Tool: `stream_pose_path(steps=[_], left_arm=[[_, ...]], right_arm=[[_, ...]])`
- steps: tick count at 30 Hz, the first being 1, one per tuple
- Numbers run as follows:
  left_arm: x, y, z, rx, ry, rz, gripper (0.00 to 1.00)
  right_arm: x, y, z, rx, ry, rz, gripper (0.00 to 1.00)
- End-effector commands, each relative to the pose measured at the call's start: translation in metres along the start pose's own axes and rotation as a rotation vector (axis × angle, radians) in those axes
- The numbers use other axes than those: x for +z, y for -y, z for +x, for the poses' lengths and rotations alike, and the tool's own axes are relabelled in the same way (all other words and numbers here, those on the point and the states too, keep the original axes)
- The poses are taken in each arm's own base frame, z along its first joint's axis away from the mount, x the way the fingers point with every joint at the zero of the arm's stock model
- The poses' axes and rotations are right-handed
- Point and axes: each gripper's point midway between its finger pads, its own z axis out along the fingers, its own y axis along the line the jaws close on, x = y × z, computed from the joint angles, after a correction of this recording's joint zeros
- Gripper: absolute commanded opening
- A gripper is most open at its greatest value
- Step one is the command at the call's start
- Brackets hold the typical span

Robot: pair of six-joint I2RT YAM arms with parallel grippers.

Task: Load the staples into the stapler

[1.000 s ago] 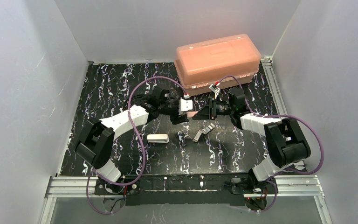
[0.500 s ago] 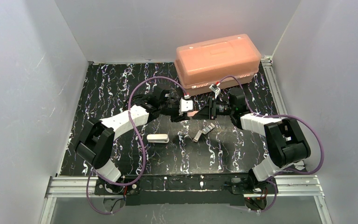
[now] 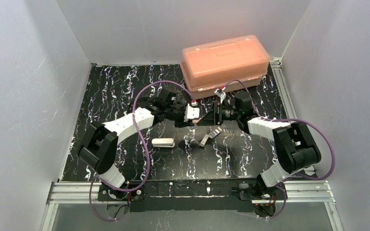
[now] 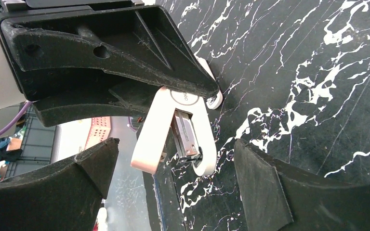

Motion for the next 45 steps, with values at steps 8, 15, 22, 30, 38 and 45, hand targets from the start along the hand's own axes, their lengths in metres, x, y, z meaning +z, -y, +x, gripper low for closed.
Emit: stream_pose_path(steps=[8, 15, 22, 30, 38, 45], left_arm=[[0.0, -0.001, -0.017, 0.053, 0.02, 0.024, 0.0], [-0.001, -0.001, -0.013, 0.061, 0.001, 0.019, 0.0], [0.0, 0.005, -0.006, 0.069, -0.011, 0.032, 0.0], [-0.003, -0.004, -0.005, 0.111, -0.043, 0.008, 0.0], [-0.002, -0.01, -0.006, 0.144, -0.033, -0.05, 0.0], [-0.004, -0.013, -0.004, 0.226, -0.025, -0.11, 0.0]], right_arm=[[0.012, -0.009, 0.009, -0.022, -0.064, -0.06, 0.85], [0.011, -0.011, 0.008, -0.07, -0.084, -0.084, 0.01], [0.011, -0.01, 0.008, -0.066, -0.082, -0.087, 0.01], [0.014, -0.018, 0.01, -0.057, -0.091, -0.079, 0.98], [0.019, -0.023, 0.011, -0.028, -0.109, -0.12, 0.96], [0.021, -0.024, 0.012, -0.005, -0.126, -0.141, 0.89]])
